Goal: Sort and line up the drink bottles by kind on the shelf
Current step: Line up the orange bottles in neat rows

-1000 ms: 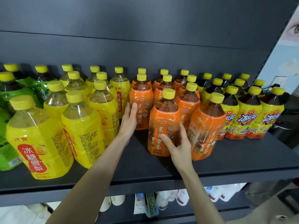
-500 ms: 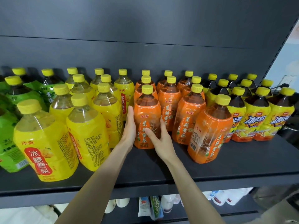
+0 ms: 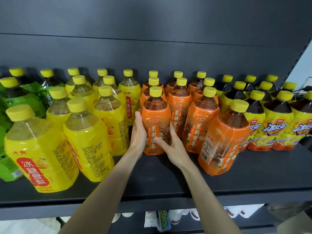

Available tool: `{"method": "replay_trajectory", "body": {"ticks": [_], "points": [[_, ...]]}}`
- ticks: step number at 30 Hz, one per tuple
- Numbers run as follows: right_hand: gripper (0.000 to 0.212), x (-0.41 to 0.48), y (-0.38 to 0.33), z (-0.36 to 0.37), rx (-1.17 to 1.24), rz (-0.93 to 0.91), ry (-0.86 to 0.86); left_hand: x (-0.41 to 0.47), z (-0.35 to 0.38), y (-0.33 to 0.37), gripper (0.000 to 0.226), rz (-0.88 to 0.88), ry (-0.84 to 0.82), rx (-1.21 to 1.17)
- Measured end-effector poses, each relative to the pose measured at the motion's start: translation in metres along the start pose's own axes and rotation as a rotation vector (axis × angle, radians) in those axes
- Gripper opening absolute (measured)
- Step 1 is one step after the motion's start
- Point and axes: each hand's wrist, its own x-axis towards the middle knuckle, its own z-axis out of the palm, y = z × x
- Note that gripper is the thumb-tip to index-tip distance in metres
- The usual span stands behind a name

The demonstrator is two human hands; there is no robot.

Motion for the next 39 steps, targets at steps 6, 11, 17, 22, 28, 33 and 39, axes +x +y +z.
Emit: {"method": "replay_trajectory", "body": {"ticks": [6,11,17,22,28,33,39], "points": [[0.086,0.000,0.005,0.002,0.005,-0.021,0.032,0.005,0.000,-0.005,0.062,0.029,0.039,0.012],[0.084,0.001,0.007,0.002,0.012,-0.025,0.059,0.010,0.001,-0.009,0.062,0.049,0.041,0.014],[0.085,0.004,0.006,0.003,-0.007,-0.025,0.066,0.016,0.002,-0.013,0.058,0.078,0.053,0.004],[0.085,0.004,0.004,0.005,-0.050,-0.017,0.082,0.017,-0.001,-0.012,0.088,0.059,0.053,0.020],[0.089,-0.004,-0.001,0.006,-0.131,-0.007,0.100,0.011,-0.010,-0.008,0.084,0.100,-0.035,0.097],[0.079,-0.017,-0.007,0.008,-0.308,-0.011,0.241,-0.002,-0.016,-0.002,0.060,0.173,-0.036,0.142],[0.033,-0.056,-0.028,-0.009,-0.402,-0.125,0.481,-0.031,-0.023,-0.015,0.061,0.331,0.087,0.253]]}}
